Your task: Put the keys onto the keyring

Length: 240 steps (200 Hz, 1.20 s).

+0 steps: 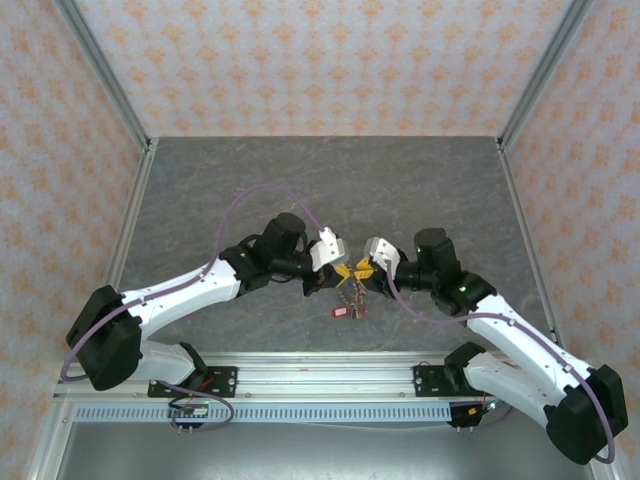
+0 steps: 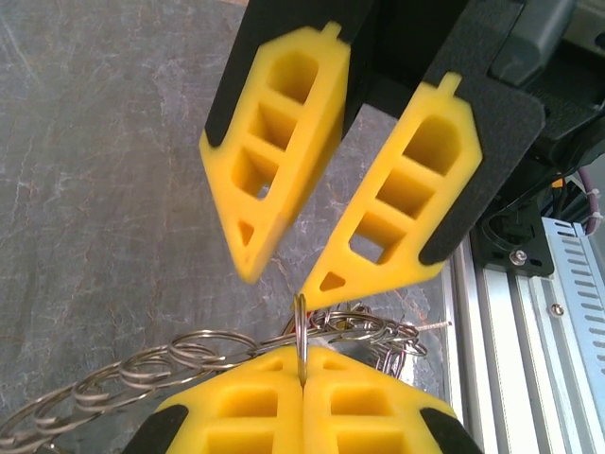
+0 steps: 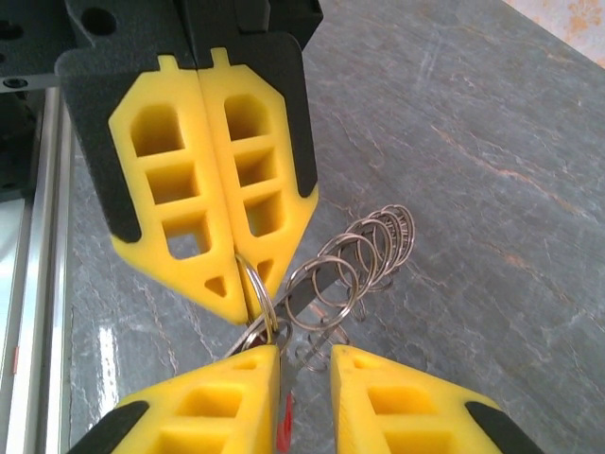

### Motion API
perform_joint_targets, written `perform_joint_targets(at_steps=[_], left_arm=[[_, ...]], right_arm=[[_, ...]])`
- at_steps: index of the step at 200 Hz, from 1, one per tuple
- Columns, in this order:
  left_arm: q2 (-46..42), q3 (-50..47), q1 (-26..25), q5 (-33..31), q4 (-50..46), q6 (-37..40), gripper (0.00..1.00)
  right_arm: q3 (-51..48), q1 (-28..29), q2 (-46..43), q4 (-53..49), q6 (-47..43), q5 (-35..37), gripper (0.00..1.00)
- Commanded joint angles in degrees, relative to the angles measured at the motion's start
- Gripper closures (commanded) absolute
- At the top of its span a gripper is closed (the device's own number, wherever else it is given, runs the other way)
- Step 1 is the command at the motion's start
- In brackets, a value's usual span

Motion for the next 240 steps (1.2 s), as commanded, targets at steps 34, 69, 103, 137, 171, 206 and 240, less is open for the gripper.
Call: perform_joint_targets(at_steps=[34, 69, 103, 137, 171, 206, 240], left_arm=[[-0.01, 2.99, -0.28, -1.22, -0.47, 1.52, 1.00], [0.12, 3.74, -0.28, -1.52, -1.02, 1.80, 1.00], [0.01, 3.62, -0.28, -1.60, -1.03, 1.49, 1.00], [-0.13, 3.60, -0.28, -1.61, -1.01, 1.47, 1.00], [-0.42, 4.17, -0.28, -1.59, -2.30, 1.96, 1.00], [-0.59, 4.34, -0.28, -2.04, -3.56, 2.47, 1.00], [-0.27, 4.58, -0.27, -2.88, -4.50, 3.15, 1.00]], right_arm=[[-1.38, 0.10, 1.05, 6.60, 3.16, -0.49, 0.81], [-1.03, 0.40, -0.11, 5.57, 3.14, -0.43, 0.82], [-0.33, 1.53, 0.11, 5.62, 2.89, 1.62, 0.74], [0.90, 2.59, 1.99, 6.06, 2.38, 1.19, 0.73], [1.26, 3.38, 4.44, 5.75, 1.00, 2.53, 0.79], [1.92, 3.39, 3.79, 2.27, -1.13, 5.35, 0.87], [2.51, 3.41, 1.16, -1.56, -2.83, 7.77, 0.87]])
